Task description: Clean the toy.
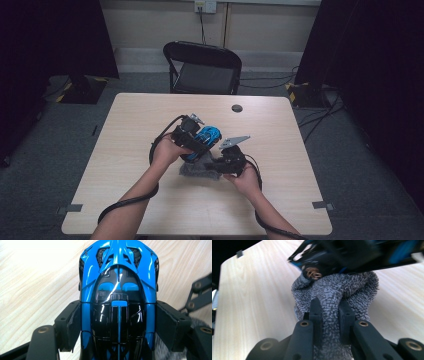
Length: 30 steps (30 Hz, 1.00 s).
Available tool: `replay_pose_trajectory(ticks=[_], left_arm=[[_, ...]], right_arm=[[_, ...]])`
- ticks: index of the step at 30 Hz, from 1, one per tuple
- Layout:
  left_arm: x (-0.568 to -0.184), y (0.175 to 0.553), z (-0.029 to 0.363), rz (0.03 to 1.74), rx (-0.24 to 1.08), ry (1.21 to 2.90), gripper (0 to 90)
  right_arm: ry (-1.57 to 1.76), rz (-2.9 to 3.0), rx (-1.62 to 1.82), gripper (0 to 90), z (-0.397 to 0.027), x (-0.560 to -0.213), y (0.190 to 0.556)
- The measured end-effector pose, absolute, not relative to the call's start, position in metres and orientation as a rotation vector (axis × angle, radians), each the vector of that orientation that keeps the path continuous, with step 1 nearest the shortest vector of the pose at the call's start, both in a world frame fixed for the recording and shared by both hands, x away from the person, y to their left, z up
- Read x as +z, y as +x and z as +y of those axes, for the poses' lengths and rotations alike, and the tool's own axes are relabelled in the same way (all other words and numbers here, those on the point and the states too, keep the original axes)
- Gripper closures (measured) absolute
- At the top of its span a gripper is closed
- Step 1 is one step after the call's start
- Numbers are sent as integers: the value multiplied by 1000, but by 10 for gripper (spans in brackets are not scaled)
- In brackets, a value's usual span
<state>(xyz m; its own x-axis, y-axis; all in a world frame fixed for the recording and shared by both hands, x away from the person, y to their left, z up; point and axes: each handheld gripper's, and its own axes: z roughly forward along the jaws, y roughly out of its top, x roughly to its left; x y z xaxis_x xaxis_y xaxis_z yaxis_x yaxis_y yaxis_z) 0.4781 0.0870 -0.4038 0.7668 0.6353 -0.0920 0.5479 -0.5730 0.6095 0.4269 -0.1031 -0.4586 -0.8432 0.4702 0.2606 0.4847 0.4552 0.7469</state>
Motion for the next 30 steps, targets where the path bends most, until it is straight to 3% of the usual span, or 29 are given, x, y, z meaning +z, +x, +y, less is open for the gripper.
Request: replay_pose_trajectory(ticks=[12,30], left_arm=[[-398,486,98,924,213,2295,281],[-410,472,115,918,205,2322,281]], right_arm=[[-755,-2697,-1270,771,-99,-462,421],[-1108,-2712,-1338,770,-172,-442,451]])
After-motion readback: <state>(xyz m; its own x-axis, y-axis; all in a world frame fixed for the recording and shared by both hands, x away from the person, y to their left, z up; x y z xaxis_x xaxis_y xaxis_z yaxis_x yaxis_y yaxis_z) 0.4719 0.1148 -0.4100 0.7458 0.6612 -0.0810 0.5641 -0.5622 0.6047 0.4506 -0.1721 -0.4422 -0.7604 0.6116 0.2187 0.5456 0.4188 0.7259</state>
